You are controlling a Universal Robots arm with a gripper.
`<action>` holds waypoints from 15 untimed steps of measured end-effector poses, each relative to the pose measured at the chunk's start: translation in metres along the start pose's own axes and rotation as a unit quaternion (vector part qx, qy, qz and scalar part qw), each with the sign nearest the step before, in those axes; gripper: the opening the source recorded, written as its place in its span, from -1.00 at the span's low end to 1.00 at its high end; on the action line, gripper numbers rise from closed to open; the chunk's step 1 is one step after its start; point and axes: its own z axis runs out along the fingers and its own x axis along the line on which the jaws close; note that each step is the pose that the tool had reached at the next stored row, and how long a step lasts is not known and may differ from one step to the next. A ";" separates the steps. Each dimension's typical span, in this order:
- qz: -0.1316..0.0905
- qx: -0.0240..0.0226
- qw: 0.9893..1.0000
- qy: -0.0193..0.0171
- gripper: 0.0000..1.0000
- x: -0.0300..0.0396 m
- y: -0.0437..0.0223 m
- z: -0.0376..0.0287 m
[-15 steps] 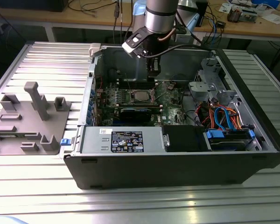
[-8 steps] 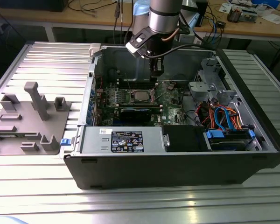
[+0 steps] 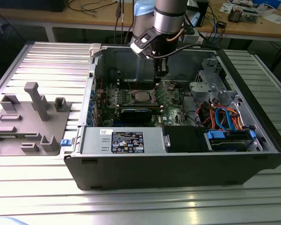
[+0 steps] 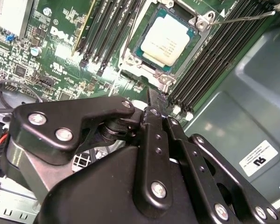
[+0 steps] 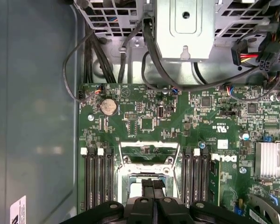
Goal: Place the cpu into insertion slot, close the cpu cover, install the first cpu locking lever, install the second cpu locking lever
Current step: 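Close the cpu cover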
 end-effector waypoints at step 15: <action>0.000 0.000 1.000 0.000 -0.79 -0.0003 0.0180 -0.0001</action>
